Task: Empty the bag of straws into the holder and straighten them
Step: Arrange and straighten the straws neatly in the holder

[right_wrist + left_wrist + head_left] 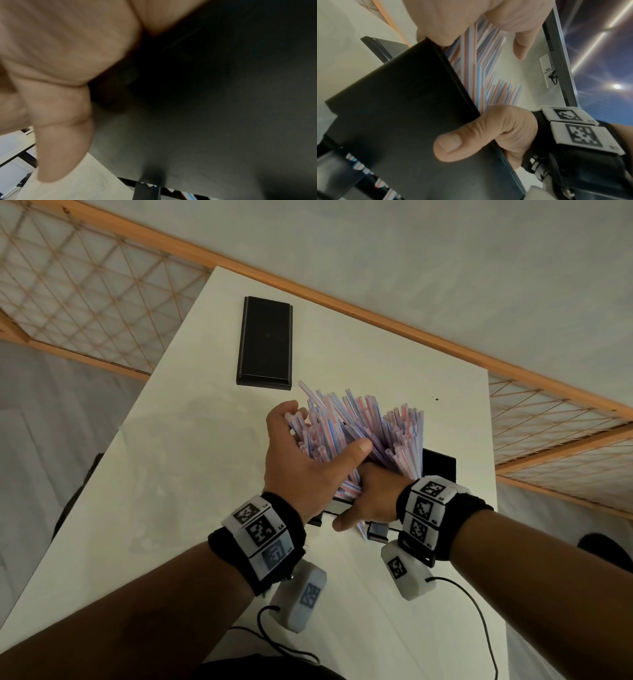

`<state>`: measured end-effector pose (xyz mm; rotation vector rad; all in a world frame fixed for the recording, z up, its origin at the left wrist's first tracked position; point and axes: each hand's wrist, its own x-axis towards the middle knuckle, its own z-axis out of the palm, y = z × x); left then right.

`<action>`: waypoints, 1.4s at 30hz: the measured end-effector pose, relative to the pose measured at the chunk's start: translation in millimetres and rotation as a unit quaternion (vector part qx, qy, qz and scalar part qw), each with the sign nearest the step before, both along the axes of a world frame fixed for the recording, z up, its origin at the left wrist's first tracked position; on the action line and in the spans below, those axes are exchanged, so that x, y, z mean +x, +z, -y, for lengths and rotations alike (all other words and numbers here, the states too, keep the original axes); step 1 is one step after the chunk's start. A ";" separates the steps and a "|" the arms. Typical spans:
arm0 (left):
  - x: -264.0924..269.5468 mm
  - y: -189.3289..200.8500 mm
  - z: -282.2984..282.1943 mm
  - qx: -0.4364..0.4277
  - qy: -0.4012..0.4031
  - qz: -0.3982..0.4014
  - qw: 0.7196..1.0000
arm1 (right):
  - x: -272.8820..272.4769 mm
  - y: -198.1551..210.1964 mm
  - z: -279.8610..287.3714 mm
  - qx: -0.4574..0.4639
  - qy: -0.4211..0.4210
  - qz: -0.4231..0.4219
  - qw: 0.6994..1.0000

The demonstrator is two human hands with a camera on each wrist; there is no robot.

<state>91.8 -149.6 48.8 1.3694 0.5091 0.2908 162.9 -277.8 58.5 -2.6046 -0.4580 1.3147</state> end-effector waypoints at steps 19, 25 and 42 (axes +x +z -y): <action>3.5 8.5 -2.2 0.137 0.012 -0.031 0.990 | -19.0 17.5 30.8 0.125 0.017 0.187 0.974; 5.7 7.8 -4.2 0.108 0.041 -0.069 0.991 | -46.1 18.9 58.4 0.200 0.057 0.381 0.901; -2.5 3.3 -0.5 0.013 0.055 0.031 0.998 | -26.5 -13.0 31.6 -0.050 0.065 0.133 0.988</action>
